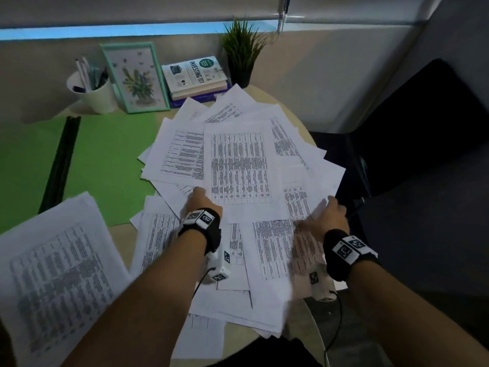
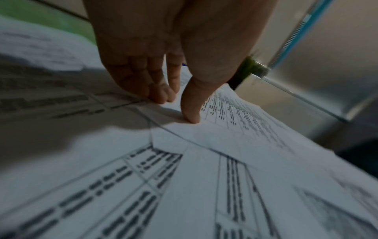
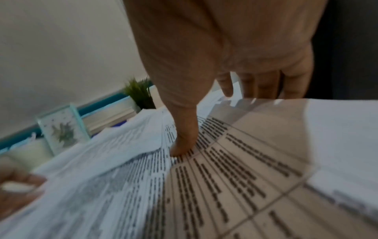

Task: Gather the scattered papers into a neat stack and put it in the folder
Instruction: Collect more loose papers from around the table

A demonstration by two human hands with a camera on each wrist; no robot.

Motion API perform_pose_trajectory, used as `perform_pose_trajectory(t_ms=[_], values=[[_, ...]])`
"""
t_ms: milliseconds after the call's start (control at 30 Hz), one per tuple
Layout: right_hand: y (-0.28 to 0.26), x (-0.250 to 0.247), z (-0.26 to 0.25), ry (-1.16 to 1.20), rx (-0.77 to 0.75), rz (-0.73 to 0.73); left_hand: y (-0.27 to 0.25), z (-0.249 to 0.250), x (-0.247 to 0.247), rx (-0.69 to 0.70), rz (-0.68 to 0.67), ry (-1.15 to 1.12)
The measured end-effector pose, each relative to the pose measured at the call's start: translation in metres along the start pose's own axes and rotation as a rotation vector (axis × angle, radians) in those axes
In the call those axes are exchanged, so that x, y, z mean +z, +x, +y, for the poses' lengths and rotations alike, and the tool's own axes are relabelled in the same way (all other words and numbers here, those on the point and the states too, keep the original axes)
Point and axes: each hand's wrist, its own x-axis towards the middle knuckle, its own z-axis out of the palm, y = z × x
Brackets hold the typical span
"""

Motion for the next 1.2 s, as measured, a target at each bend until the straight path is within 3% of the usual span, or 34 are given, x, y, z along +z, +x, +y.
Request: perform_pose_trajectory(t_ms=[67,200,433,733,1000,1067,1133,1200], values=[[-0.002,0.002,-0.002,-0.082,0.077,-0.075,0.000,-0.001,-0.001,0.021,0.032,0.076],[-0.006,0.003,-0.009,-0.207,0.023,0.076,-0.006,0.012,-0.003,-0.024,0.068,0.078],[-0.013,0.004,-0.011,0.087,-0.061,0.186,-0.008,0.011,0.004,-0.016,0.005,-0.071],[-0.001,-0.008,0.003,0.232,-0.116,0.374,-0.020,-0.032,-0.008,0.032,-0.037,-0.063],[-0.001,-0.008,0.003,0.208,-0.171,0.443,-0.022,-0.039,-0.010,0.010,-0.039,-0.071],[-0.006,-0.006,0.000,0.249,-0.087,0.367,-0.023,-0.039,-0.011,0.004,-0.034,-0.065],[-0.011,-0.004,-0.002,0.340,0.008,0.183,-0.022,-0.040,-0.009,-0.009,-0.037,-0.051],[-0.012,0.000,-0.003,0.351,-0.002,0.025,-0.023,-0.039,-0.010,-0.011,-0.039,-0.039]])
